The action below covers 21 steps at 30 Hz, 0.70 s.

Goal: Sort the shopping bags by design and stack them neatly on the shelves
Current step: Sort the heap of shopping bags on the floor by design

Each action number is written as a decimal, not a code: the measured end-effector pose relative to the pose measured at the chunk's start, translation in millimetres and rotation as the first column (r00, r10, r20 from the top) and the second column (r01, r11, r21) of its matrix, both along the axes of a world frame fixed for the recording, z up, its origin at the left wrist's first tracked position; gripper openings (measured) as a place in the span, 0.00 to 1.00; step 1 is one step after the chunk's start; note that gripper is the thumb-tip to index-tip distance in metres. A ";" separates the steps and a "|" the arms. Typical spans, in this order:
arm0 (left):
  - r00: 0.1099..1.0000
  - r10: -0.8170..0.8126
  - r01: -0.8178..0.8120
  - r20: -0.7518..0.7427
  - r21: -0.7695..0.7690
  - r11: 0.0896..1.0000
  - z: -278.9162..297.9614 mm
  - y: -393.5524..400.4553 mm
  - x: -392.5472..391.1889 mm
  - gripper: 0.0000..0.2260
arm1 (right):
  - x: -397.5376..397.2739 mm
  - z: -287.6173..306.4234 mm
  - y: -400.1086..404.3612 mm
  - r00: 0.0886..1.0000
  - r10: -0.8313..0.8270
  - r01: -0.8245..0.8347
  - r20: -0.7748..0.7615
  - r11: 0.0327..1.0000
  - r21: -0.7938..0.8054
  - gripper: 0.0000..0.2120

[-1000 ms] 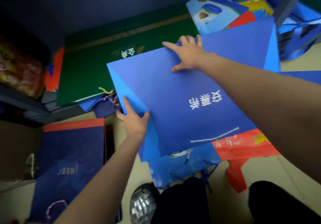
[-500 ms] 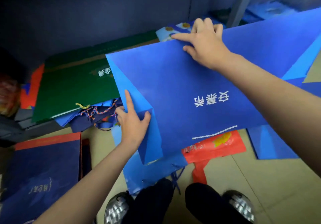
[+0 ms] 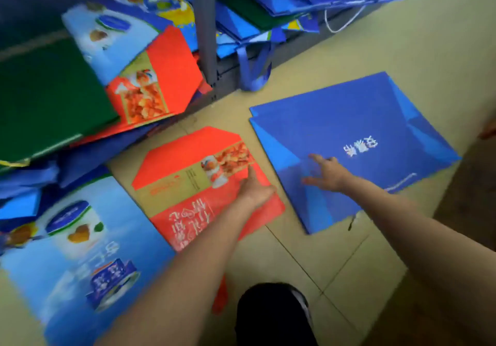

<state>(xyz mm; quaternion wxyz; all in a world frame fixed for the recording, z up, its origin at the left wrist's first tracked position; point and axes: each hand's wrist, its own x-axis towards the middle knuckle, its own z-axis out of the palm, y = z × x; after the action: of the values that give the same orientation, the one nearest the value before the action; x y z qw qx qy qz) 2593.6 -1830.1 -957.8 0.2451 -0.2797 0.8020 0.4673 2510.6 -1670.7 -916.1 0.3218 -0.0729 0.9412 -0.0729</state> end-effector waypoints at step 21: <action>0.795 -0.605 0.184 -0.042 -0.934 0.307 86.1 -198.8 86.6 0.29 | 37.9 14.7 -126.5 0.959 0.110 -0.211 -0.263 0.893 -0.396 0.36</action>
<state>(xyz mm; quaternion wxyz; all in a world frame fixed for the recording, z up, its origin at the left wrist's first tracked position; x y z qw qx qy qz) 2680.2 -2029.0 -871.7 0.0022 -0.0553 0.9962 -0.0669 2548.5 -1797.2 -901.4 0.1904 -0.2265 0.9251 -0.2378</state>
